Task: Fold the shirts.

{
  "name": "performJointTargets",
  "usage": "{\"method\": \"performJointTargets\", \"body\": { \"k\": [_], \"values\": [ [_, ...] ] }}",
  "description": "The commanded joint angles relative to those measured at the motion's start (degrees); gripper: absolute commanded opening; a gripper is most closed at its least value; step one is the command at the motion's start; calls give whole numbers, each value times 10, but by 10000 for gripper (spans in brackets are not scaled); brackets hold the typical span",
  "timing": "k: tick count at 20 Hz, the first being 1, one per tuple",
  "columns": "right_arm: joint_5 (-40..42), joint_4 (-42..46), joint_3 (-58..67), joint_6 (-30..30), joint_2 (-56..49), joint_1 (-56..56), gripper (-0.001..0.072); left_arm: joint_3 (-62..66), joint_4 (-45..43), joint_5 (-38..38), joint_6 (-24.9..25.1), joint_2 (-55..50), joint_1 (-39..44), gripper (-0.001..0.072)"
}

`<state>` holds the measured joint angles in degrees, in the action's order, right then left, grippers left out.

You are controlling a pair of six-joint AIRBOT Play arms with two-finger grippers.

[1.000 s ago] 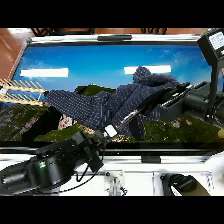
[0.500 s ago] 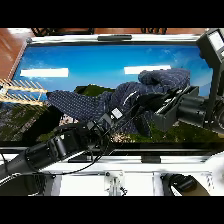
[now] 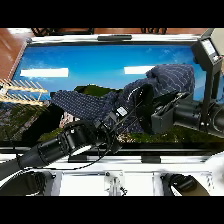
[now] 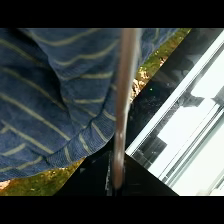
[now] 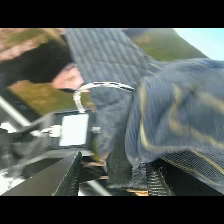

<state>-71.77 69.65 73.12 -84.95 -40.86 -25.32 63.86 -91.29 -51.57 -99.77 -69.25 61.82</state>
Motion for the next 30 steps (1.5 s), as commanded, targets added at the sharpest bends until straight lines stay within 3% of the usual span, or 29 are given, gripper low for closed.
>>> {"method": "performJointTargets", "body": {
  "k": [1,4,8,10,13,15,17,20,22,25,26,27,30],
  "values": [
    [-33,95,30,-42,0,0,512,0,3,1,3,-2,-2,50],
    [-94,224,107,-57,0,0,512,0,2,0,3,-2,-2,50],
    [-199,328,184,-52,0,0,512,0,2,0,3,-2,-2,50],
    [-246,397,186,-17,-3,0,513,0,2,-1,3,0,-2,50],
    [-253,455,185,35,-24,36,512,1,2,-24,4,11,-2,50],
    [-218,382,185,55,-52,121,512,3,-3,-63,16,22,-2,50],
    [-180,245,185,110,-95,230,512,3,-6,-74,16,35,-5,50],
    [-181,130,185,204,-168,320,512,4,-6,-109,16,54,-24,50],
    [-189,57,185,309,-195,323,512,4,-6,-130,23,59,-38,50],
    [-192,-25,185,585,-215,296,512,9,-8,-131,53,65,-59,50],
    [-192,-32,185,645,-217,286,512,12,-8,-135,71,65,-65,50],
    [-191,-31,185,685,-218,275,512,15,-8,-137,84,65,-71,50],
    [-191,-35,185,728,-220,262,512,24,-7,-141,102,65,-84,50]
  ]
}}
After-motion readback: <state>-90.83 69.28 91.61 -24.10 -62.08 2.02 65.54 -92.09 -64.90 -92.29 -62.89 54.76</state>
